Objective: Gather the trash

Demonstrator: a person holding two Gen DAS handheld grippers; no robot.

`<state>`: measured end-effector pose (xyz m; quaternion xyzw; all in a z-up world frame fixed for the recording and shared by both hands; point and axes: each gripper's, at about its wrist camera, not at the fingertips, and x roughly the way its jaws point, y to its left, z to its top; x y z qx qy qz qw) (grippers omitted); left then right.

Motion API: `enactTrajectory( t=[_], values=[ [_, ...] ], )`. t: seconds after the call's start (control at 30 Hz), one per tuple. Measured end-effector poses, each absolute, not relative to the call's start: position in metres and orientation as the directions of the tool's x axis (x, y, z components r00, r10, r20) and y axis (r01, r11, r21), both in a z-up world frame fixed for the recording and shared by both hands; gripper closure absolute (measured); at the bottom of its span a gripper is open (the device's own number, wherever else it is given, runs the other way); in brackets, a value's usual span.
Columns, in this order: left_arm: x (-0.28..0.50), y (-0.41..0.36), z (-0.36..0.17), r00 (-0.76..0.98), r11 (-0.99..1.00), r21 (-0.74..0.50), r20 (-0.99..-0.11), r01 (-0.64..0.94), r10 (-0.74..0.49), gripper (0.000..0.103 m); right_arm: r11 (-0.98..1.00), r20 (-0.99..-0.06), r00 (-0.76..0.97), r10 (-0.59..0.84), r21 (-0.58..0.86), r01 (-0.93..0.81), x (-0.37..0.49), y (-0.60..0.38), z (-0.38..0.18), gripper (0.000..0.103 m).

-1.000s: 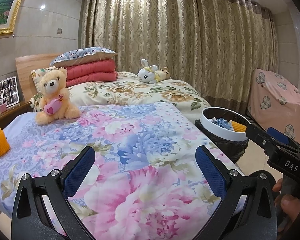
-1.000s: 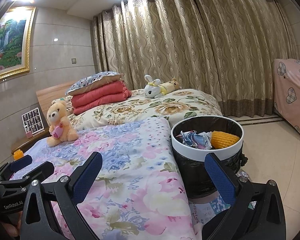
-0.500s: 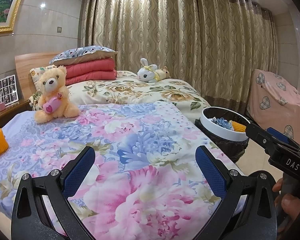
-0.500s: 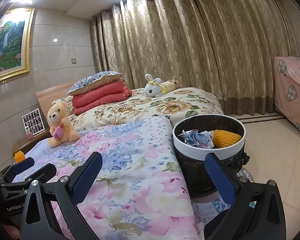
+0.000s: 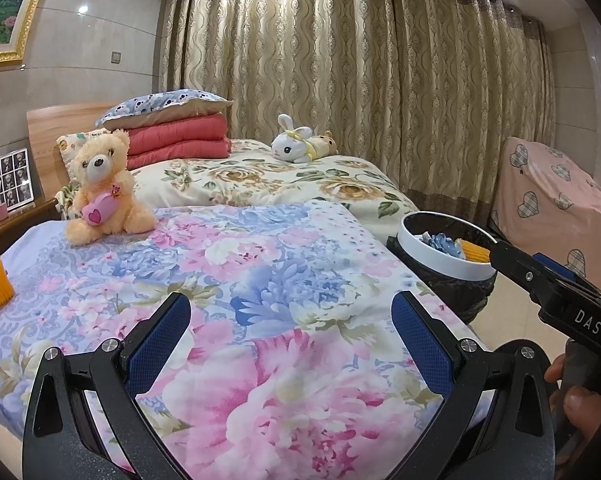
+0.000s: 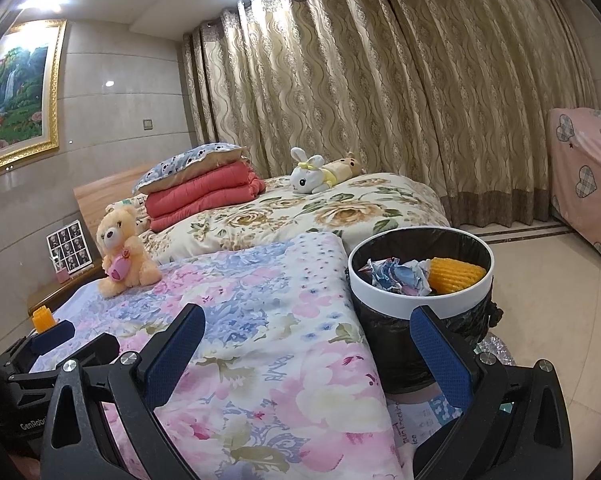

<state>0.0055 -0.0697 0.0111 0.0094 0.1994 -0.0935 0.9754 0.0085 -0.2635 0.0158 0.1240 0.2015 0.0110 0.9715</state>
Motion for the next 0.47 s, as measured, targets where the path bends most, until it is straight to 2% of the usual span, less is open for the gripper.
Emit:
enactTrajectory(
  t=[0.47],
  values=[
    [0.012, -0.069, 0.009, 0.886, 0.979, -0.042, -0.420, 0.200, -0.199, 0.000, 0.955, -0.431, 0.897, 0.097, 0.294, 0.038, 0.021, -0.266, 0.007, 0.000]
  ],
)
